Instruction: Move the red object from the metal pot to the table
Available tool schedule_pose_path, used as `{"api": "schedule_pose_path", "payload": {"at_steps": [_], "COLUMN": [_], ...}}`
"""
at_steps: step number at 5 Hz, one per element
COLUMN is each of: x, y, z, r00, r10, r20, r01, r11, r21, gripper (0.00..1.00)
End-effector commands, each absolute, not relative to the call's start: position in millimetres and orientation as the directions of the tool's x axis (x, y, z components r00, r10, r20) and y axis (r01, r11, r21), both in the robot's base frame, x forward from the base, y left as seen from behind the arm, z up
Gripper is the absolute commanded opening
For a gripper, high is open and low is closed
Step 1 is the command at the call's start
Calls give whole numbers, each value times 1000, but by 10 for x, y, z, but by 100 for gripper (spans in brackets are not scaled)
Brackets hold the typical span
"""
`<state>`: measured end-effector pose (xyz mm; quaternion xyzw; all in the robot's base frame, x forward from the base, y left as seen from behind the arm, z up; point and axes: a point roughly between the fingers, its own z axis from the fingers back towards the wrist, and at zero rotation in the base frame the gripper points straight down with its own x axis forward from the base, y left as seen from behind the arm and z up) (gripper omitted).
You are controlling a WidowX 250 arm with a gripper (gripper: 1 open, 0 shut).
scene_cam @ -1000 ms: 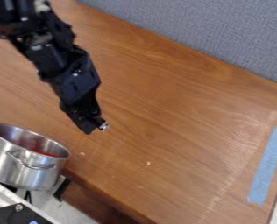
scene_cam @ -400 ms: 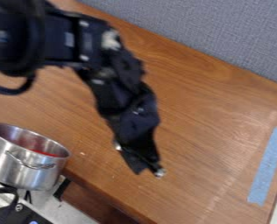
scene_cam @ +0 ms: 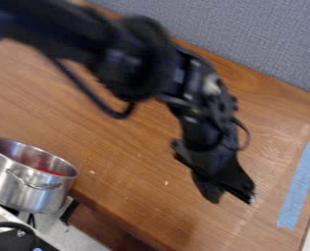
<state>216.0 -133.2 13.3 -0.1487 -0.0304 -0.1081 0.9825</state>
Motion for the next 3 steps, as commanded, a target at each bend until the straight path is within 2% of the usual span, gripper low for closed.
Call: {"api": "schedule_pose_path", "payload": {"at_steps": [1, 2, 3], "x": [2433, 2124, 1885], "y": [-1336, -1125, -924], "z": [62, -18, -64], "r00": [987, 993, 989], "r10": [-101, -56, -61], "r20": [127, 105, 138], "r01": [137, 88, 104], "r11": [937, 938, 939], "r21": [-320, -334, -329], "gripper": [0, 0, 0]}}
